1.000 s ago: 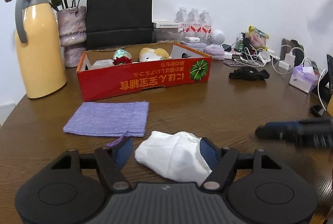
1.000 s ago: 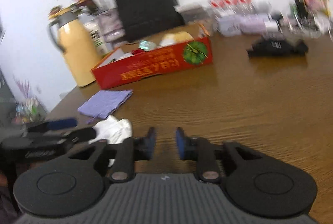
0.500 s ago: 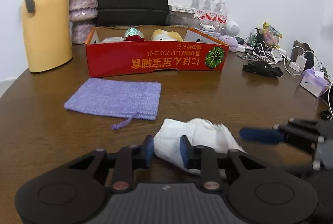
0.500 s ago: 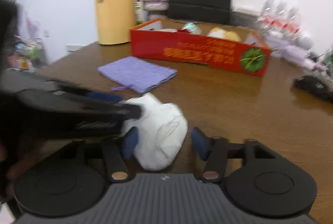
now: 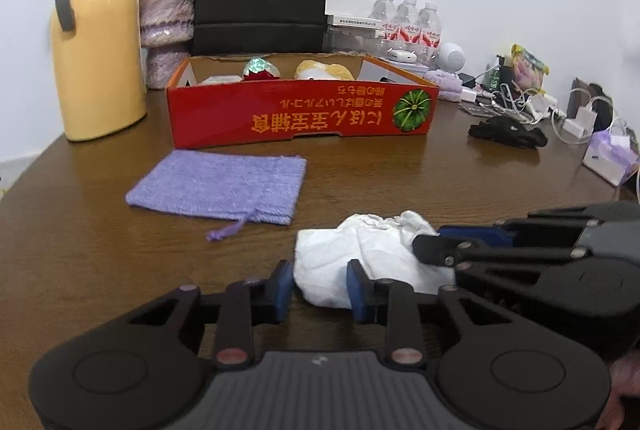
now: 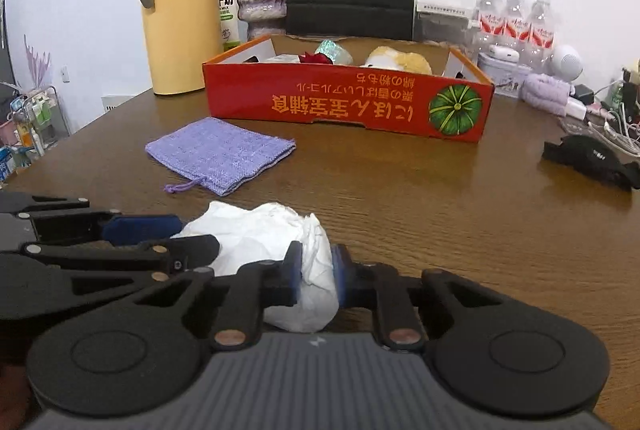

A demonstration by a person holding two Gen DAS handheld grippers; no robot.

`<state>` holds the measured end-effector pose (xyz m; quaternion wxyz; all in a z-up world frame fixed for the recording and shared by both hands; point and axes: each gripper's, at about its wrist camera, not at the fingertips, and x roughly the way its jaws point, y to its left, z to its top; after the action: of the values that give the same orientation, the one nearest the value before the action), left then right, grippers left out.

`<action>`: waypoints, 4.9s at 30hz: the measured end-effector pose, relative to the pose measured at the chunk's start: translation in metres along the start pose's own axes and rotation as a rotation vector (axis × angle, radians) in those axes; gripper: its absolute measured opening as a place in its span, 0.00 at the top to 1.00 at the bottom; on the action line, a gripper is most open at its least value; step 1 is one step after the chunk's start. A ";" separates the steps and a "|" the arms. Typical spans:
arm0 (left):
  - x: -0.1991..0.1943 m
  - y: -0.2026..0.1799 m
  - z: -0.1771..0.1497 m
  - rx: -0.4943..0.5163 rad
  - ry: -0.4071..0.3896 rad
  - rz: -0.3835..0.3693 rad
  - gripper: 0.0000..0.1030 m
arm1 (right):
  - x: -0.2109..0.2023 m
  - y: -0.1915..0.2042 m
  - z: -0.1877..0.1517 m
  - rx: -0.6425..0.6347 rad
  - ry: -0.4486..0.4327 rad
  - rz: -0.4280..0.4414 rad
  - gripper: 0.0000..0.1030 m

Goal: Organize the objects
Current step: 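Grasp the white cloth with the right tool while the left tool holds it, then carry the white cloth into the box with both tools and release it, then withdraw both open tools from the box, then grasp the purple cloth with the left tool while the right tool grasps it too, then lift and carry the purple cloth with both tools over the box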

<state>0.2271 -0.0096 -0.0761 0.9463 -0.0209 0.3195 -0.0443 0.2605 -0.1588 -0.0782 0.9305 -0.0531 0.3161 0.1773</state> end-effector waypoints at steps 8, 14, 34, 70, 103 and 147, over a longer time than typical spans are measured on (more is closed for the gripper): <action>-0.043 -0.016 -0.017 -0.021 -0.057 0.005 0.98 | -0.046 -0.013 -0.036 0.159 -0.018 0.075 0.87; -0.042 -0.016 0.031 0.006 -0.165 -0.047 0.98 | -0.064 -0.034 -0.011 0.198 -0.116 0.078 0.87; 0.156 0.099 0.201 -0.061 -0.017 0.035 0.65 | 0.180 -0.069 0.190 0.063 0.023 0.174 0.89; -0.173 0.094 -0.015 0.078 -0.218 0.168 0.02 | -0.194 -0.074 -0.026 -0.148 -0.119 -0.133 0.00; 0.017 0.078 0.030 0.026 0.002 0.040 0.96 | 0.074 0.007 0.056 -0.078 0.038 0.122 0.90; -0.030 0.015 0.106 0.067 -0.233 -0.064 0.98 | -0.059 -0.043 0.065 0.010 -0.225 0.131 0.88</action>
<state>0.2681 0.0092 0.0251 0.9753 -0.0043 0.2049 -0.0824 0.2698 -0.2022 0.0086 0.9468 -0.0076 0.2132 0.2410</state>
